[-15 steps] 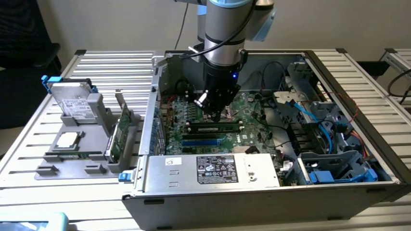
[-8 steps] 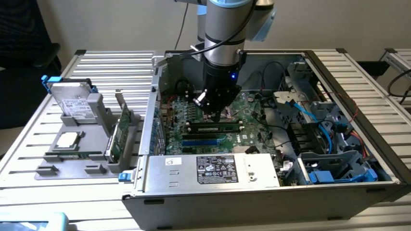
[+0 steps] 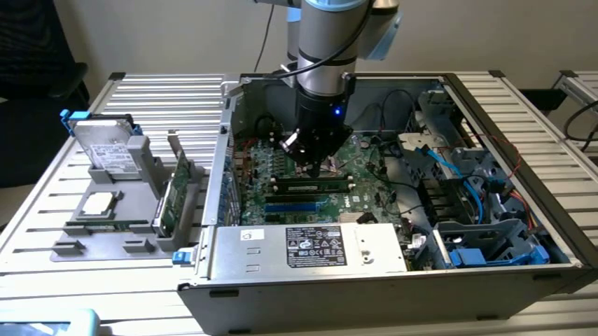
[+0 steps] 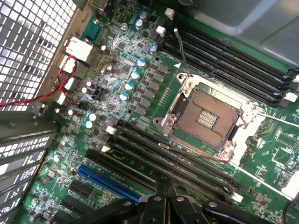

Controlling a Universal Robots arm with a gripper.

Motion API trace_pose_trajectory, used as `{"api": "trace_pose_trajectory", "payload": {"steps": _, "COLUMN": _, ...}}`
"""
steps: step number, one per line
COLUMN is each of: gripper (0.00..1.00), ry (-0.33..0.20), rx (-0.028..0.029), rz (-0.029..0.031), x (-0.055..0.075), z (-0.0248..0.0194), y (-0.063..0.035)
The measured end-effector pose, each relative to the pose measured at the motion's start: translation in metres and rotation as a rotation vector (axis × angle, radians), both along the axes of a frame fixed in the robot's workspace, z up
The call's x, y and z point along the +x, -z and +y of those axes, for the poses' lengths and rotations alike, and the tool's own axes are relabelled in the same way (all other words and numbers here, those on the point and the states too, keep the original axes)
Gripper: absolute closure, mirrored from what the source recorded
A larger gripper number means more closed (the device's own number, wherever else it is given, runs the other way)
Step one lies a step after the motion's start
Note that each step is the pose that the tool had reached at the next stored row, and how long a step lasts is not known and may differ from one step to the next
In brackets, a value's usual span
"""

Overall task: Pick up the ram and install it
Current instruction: 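Press down the ram until it locks into place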

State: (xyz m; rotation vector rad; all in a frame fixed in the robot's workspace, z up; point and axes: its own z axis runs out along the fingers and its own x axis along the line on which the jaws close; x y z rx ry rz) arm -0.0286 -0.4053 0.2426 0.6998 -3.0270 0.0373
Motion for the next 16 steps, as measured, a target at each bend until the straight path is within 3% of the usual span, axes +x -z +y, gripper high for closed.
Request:
{"api": "trace_pose_trajectory", "payload": {"steps": 5, "gripper": 0.89, "ry": 0.037, "rx": -0.0043, "rz": 0.0, "x": 0.0, "z": -0.0001, "y": 0.0}}
{"api": "trace_pose_trajectory", "payload": {"steps": 11, "gripper": 0.89, "ry": 0.082, "rx": -0.0174, "rz": -0.0002, "x": 0.0, "z": -0.0001, "y": 0.0}}
{"api": "trace_pose_trajectory", "payload": {"steps": 16, "gripper": 0.89, "ry": 0.123, "rx": -0.0244, "rz": -0.0011, "x": 0.0, "z": -0.0002, "y": -0.0001}}
